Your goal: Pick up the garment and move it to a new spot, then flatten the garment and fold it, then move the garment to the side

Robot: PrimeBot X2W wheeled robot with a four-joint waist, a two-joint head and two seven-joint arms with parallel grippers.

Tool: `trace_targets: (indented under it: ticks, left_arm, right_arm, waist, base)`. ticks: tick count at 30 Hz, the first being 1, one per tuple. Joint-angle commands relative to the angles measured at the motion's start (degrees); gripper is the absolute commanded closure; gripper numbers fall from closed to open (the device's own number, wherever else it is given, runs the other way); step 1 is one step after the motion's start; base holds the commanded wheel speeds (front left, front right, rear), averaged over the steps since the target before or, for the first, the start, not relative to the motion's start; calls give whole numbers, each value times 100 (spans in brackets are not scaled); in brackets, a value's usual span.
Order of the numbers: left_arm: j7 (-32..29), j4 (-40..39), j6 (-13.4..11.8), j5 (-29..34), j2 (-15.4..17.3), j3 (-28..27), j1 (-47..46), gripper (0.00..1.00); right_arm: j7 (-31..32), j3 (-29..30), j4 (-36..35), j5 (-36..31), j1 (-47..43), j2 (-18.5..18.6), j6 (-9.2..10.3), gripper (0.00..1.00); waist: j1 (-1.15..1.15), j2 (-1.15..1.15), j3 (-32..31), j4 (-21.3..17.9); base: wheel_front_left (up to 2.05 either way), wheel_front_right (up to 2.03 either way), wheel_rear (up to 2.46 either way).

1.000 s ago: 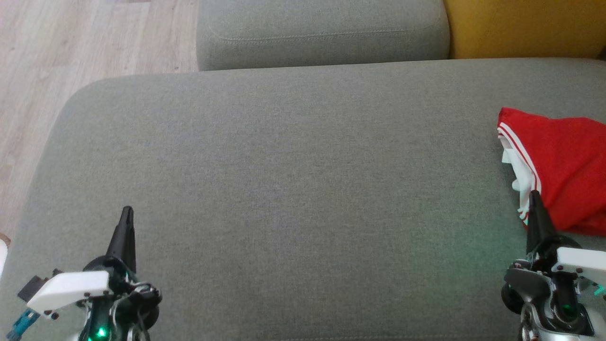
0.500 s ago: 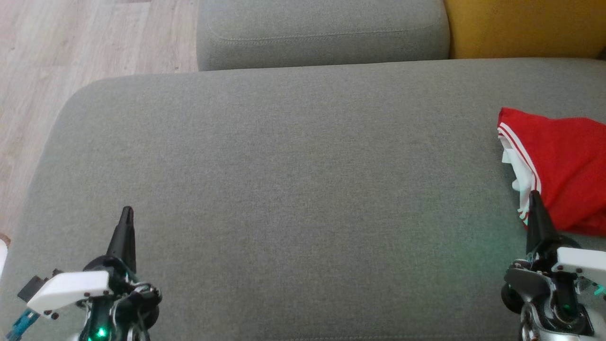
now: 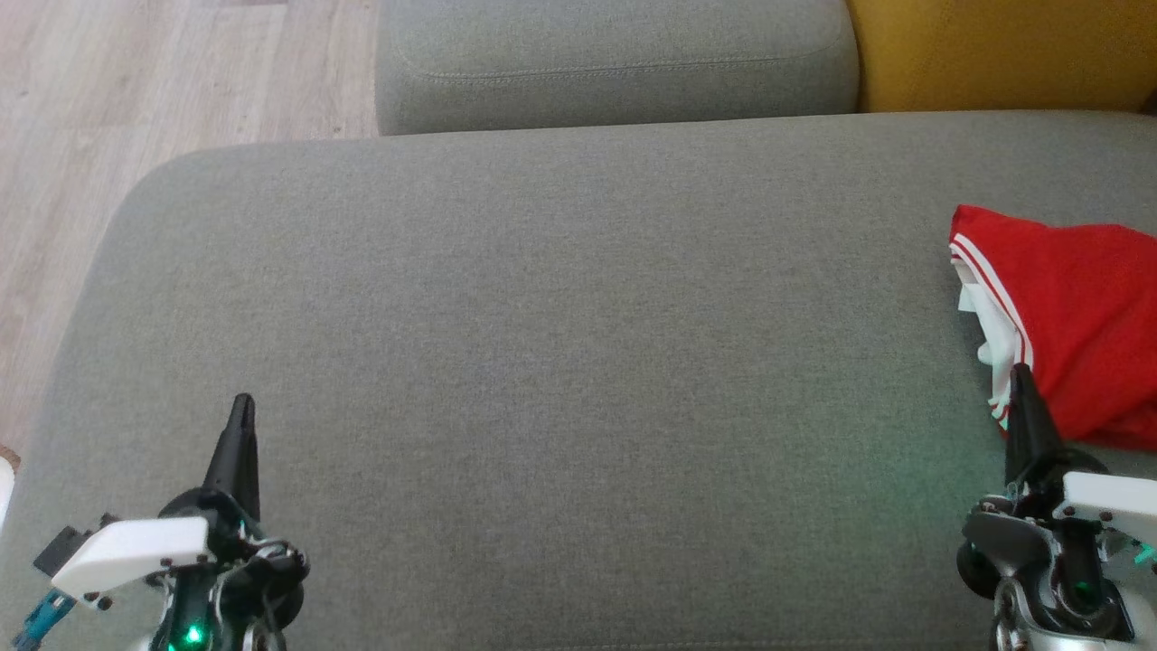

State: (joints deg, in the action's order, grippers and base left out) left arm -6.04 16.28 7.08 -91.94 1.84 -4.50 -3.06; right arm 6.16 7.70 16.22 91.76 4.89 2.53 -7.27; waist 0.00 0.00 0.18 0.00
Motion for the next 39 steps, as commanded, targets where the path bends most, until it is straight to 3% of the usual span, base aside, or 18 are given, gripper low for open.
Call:
trace_targets:
  ticks: [1,39]
  left_arm:
    - [-44,-223,41,-24,104,-200,-313,100]
    - [-44,-224,41,-24,104,-200,-313,100]
  right_arm:
    - [32,-119,-220,41,129,34,-22,100]
    - [32,-119,-220,42,129,34,-22,100]
  waist:
    - [0,0,0,0]
    - [0,0,0,0]
  base:
    - [0,0,0]
    - [0,0,0]
